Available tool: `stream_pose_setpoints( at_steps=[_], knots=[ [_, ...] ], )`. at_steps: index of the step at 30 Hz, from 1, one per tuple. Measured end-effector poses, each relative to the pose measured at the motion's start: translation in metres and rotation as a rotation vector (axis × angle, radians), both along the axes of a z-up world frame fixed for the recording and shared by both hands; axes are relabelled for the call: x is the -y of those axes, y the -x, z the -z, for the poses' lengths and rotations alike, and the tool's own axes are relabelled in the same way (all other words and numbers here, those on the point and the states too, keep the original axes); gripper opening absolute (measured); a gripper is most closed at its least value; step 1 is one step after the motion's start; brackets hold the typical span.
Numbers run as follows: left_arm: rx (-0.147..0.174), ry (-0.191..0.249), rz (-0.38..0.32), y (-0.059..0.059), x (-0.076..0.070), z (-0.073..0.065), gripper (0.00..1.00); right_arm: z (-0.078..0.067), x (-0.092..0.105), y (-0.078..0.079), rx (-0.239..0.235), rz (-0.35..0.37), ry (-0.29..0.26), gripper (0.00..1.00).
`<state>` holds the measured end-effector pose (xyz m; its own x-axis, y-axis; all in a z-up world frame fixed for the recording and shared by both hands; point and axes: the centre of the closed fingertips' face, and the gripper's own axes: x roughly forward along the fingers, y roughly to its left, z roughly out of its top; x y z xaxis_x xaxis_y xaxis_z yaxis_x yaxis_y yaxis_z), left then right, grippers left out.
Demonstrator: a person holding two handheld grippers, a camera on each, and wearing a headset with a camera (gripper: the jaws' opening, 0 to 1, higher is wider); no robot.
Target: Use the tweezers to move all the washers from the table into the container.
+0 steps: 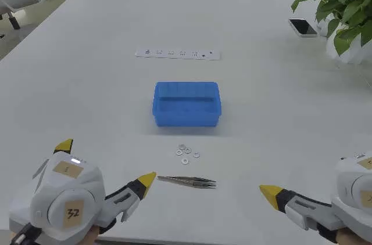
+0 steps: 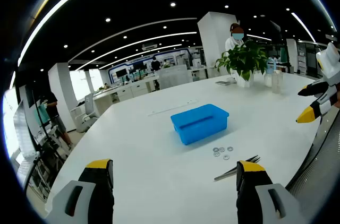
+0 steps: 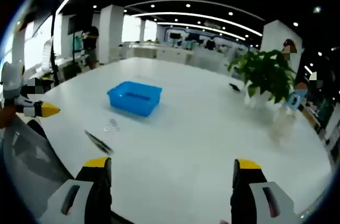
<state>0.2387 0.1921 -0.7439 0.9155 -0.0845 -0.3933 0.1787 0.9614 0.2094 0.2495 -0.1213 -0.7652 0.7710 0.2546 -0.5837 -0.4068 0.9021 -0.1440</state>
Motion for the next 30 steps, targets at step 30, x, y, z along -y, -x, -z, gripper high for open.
stream_pose_setpoints(
  at_steps=[30],
  knots=[
    [-0.001, -0.003, -0.006, 0.0005, -0.0015, -0.0001, 0.98, -0.0003, -0.0002, 0.0007, 0.0, -0.003, 0.001, 0.92]
  ],
)
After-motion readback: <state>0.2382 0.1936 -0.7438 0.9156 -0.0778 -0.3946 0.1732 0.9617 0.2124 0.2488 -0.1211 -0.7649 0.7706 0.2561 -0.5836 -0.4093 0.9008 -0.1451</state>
